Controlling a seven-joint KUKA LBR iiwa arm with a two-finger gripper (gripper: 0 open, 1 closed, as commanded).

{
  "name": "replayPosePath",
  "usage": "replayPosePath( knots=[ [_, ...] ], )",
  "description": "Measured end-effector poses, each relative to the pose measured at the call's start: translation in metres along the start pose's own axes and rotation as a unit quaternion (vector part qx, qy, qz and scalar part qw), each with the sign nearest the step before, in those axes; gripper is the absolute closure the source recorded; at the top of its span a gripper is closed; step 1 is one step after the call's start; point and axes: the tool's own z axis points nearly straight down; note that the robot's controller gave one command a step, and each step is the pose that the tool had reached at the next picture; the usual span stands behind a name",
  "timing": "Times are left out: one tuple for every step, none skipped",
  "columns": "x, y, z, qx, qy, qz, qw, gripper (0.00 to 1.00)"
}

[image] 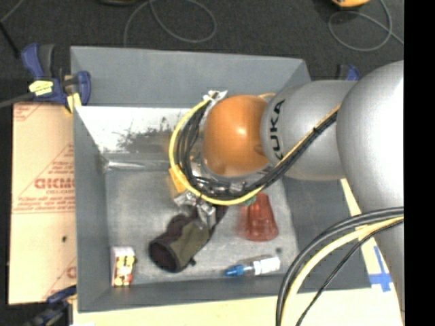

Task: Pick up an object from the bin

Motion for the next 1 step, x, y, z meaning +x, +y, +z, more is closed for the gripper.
replayPosePath(
  knots=[
    [0.0, 0.0, 0.0, 0.0, 0.0001, 0.0, 1.0, 1.0]
  ],
)
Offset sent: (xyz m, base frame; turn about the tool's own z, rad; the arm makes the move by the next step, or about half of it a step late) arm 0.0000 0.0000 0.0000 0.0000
